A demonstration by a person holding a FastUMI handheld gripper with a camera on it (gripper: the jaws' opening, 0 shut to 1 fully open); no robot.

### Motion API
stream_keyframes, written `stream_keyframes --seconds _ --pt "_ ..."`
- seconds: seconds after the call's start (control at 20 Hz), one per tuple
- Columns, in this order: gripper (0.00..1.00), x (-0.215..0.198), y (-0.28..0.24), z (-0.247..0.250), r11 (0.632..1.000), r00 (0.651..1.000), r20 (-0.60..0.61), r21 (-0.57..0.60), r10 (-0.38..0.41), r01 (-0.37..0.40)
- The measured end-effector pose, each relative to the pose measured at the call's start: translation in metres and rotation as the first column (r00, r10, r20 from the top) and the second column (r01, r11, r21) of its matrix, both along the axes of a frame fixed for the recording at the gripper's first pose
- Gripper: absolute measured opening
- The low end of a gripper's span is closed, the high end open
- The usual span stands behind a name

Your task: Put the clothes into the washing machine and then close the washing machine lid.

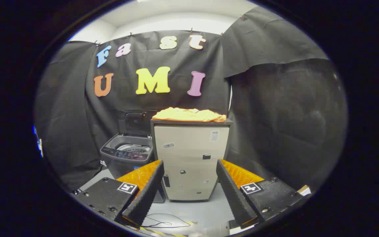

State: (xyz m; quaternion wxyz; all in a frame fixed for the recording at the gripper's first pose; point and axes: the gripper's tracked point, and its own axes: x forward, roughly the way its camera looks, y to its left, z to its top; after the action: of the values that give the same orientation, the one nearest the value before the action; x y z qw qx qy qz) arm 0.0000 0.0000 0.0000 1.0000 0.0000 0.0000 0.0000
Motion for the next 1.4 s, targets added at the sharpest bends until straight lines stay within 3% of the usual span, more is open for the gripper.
stream_keyframes --seconds 1.1,1.3,1.4 --pt "0.99 0.002 0.003 0.004 0.999 0.999 0.003 -0.009 -0.050 0.050" --pt "0.99 0.001 0.000 0.016 0.998 0.998 -0.001 -0.002 -0.070 0.070" --pt "1.00 0.016 0.001 0.045 0.997 0.997 0.013 0.001 -0.080 0.080"
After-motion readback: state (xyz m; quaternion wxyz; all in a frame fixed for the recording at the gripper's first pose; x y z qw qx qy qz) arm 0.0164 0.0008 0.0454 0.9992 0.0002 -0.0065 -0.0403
